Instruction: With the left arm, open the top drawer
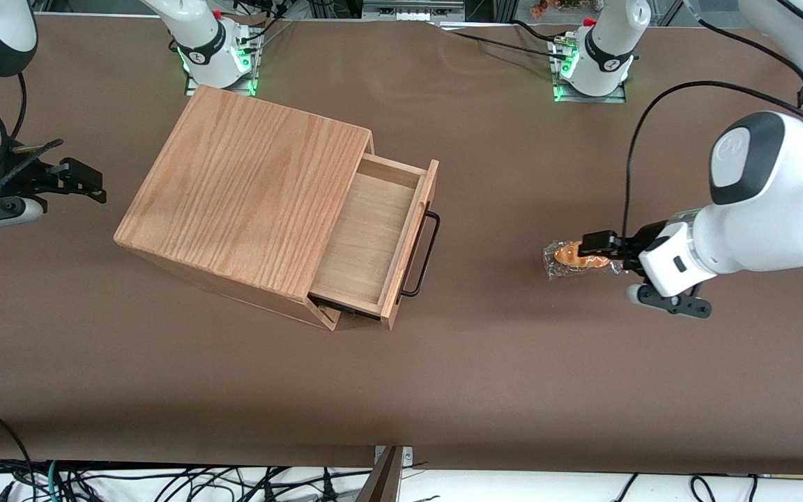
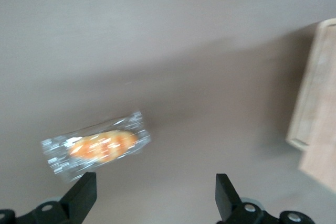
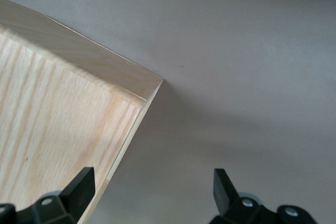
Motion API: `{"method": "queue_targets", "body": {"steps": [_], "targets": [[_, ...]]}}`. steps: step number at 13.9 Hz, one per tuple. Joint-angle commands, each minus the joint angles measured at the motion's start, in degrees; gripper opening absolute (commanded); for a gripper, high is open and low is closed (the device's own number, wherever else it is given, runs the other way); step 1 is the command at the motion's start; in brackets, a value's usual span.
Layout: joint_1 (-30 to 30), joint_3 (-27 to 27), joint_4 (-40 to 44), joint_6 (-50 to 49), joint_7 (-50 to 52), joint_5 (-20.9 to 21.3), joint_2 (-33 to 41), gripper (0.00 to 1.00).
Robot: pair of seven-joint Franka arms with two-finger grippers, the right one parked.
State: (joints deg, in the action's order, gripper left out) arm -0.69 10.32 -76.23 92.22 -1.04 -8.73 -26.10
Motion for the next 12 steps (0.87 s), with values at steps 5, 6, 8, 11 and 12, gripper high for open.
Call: {"method": "queue_targets", "body": {"steps": [5,6,8,11,12], "targets": [[-4.8,0.1,-0.8,-4.1,-1.4,8.5,5.2,1.0],[-4.8,-0.8,-1.9,-3.5,-1.9,9.1,6.9,1.0],[-4.7,-3.4,-3.9,-2.8,-2.1,9.3,10.0,1.0],[-4.4,-5.6,-10.5,-0.5,-2.0,9.3,17.1,1.0],[-4.3,-5.7,-11.7,-0.5,-1.9,9.3,19.0,1.0]]}}
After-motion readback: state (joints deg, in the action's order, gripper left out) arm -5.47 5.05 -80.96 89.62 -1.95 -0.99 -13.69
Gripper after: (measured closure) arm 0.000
